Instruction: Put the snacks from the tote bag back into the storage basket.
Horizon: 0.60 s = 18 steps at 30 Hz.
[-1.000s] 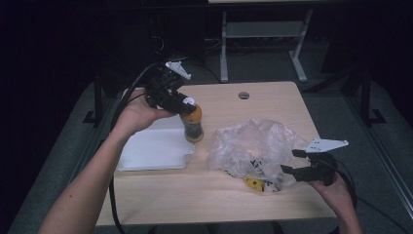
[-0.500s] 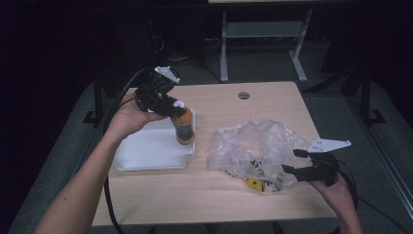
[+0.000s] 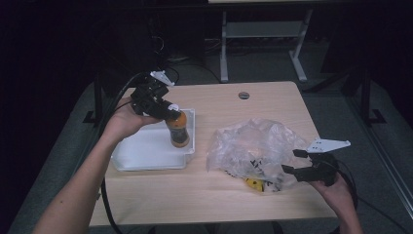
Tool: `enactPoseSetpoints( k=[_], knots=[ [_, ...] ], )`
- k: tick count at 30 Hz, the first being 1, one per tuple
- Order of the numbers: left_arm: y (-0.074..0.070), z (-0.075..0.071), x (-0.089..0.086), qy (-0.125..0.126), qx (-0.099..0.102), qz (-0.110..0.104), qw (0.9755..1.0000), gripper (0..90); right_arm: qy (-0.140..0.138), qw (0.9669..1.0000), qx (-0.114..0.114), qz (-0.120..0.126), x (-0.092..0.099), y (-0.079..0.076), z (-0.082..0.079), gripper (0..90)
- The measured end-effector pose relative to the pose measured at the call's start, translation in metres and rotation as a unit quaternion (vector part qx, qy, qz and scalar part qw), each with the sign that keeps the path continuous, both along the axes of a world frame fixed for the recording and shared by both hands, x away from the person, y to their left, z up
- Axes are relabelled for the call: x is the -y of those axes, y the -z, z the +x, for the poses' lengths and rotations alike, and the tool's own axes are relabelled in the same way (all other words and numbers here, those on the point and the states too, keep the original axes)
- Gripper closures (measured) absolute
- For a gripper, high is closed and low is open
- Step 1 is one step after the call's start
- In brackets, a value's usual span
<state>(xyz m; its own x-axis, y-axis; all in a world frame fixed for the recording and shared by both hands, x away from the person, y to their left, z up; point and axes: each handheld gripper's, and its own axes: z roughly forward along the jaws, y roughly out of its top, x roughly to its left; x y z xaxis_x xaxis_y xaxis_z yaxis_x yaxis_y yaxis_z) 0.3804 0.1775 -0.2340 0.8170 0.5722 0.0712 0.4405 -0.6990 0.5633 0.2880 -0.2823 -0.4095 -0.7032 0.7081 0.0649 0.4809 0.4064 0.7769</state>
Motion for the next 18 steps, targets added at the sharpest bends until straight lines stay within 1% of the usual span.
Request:
enactPoseSetpoints(
  k=[4,9,18],
  knots=[
    [0.006,0.001,-0.002,0.001,-0.003,0.001,1.0,59.1,0.001,1.0,0.0,0.001,0.0,0.0,0.0,24.7],
    [0.011,0.0,-0.003,-0.001,-0.006,-0.002,1.0,59.1,0.0,1.0,0.003,0.001,0.0,-0.001,0.0,24.7],
    [0.023,0.002,-0.004,-0.002,-0.011,0.004,0.9999,59.1,0.002,1.0,0.004,0.001,0.001,-0.002,-0.001,24.7]
  ],
)
